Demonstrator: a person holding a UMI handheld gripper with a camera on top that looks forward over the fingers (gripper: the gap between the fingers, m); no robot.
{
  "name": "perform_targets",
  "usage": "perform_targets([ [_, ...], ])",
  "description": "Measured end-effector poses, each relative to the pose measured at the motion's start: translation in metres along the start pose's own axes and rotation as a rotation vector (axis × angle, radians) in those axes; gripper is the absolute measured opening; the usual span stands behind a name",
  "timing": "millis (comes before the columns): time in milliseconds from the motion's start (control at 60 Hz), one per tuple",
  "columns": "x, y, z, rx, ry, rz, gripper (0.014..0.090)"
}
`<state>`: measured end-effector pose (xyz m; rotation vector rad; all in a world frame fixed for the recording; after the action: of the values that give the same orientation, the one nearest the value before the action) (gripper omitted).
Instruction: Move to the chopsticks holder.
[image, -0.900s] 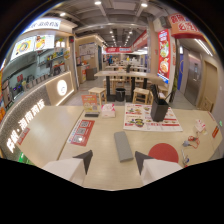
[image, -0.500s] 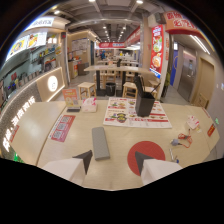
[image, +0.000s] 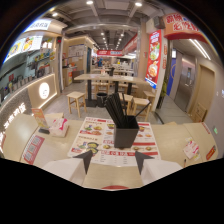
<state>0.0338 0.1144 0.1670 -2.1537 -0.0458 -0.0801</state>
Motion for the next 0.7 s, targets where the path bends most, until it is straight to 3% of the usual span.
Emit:
perform_targets([
  [300, 0.014, -0.071, 0.088, 0.077, -0.018, 0.0, 0.0844],
  [700, 0.014, -0.08, 0.113, 0.068, -0.039, 0.011, 0.0845],
])
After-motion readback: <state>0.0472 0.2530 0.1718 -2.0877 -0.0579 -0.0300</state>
